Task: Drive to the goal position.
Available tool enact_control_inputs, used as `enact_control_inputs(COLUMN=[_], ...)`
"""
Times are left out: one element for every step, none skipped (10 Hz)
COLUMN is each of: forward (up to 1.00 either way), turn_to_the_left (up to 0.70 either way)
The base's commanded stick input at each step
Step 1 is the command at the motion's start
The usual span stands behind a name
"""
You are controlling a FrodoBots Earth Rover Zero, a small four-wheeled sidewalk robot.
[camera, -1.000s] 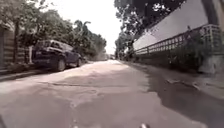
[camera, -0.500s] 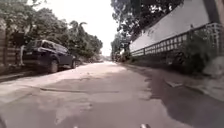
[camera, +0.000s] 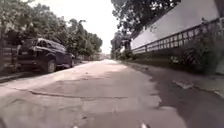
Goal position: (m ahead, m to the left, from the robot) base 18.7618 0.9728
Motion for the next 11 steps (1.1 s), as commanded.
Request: enact_control_inputs(forward=[0.70,0.70,0.70,0.70,0.70,0.70,0.70,0.70,0.70,0.70,0.70], turn_to_the_left=[0.00,0.00,0.00,0.00,0.00,0.00,0.00,0.00,0.00,0.00,0.00])
